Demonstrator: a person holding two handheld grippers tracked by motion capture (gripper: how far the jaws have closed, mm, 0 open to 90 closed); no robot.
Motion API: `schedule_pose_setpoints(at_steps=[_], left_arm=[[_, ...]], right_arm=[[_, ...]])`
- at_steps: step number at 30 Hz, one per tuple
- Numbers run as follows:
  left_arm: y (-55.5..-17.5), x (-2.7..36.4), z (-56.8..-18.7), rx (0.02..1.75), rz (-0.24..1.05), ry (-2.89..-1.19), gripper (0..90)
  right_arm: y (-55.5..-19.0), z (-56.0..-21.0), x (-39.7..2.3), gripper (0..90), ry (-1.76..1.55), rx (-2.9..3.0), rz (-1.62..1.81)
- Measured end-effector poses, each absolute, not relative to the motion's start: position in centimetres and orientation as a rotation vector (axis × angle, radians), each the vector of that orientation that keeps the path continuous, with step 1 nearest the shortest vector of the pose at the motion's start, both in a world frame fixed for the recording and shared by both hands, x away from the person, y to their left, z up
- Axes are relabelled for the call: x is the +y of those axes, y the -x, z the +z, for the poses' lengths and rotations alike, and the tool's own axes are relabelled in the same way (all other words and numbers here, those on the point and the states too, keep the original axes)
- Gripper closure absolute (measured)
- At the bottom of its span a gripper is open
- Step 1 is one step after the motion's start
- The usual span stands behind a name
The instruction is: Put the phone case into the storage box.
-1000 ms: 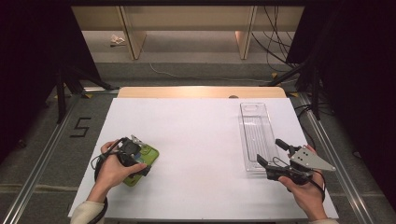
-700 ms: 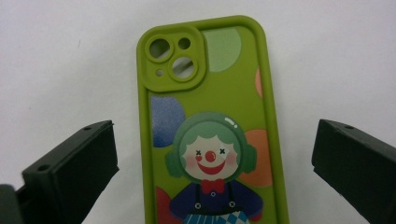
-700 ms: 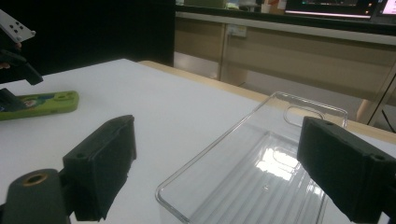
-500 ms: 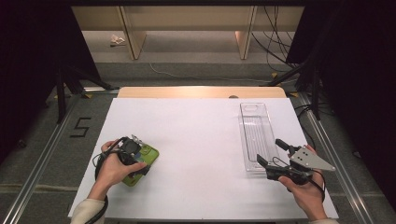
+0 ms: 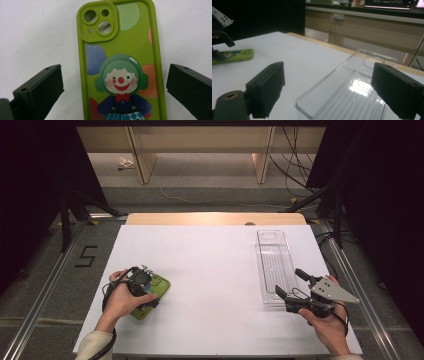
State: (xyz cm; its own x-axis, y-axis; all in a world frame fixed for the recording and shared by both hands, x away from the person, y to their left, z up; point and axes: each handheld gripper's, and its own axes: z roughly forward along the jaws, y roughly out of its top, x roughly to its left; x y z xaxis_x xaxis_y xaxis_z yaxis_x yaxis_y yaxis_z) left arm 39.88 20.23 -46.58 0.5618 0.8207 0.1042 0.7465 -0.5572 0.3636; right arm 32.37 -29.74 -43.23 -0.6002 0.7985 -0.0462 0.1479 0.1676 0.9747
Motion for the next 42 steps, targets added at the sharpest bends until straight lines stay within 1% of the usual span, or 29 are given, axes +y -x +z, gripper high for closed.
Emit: schedule_pose_setpoints(at_steps=[8,16,21,27,32,36,42], left_arm=[[-40.07,20.07,-46.57,1.295,0.38,-2.554,0.8],[-40.14,20.1,-47.08,1.302,0.349,-2.581,1.1],[-40.16,20.11,-47.25,1.308,0.322,-2.588,3.1],[-40.18,20.21,-47.25,1.33,0.297,-2.577,6.1],[-40.22,20.34,-47.21,1.396,0.244,-2.548,9.7],[-40.28,20.34,-47.26,1.442,0.232,-2.531,9.1],[-40.26,20.21,-47.2,1.449,0.23,-2.533,10.3]], right_arm=[[-32.36,-43.22,-29.69,12.6,-0.892,1.877,1.466],[-32.37,-43.25,-29.67,12.6,-0.891,1.879,1.465],[-32.37,-43.25,-29.67,12.6,-0.892,1.88,1.465],[-32.38,-43.27,-29.65,12.6,-0.888,1.882,1.466],[-32.36,-43.24,-29.65,12.6,-0.89,1.881,1.466],[-32.36,-43.25,-29.62,12.6,-0.888,1.882,1.466],[-32.36,-43.25,-29.65,12.6,-0.89,1.883,1.465]])
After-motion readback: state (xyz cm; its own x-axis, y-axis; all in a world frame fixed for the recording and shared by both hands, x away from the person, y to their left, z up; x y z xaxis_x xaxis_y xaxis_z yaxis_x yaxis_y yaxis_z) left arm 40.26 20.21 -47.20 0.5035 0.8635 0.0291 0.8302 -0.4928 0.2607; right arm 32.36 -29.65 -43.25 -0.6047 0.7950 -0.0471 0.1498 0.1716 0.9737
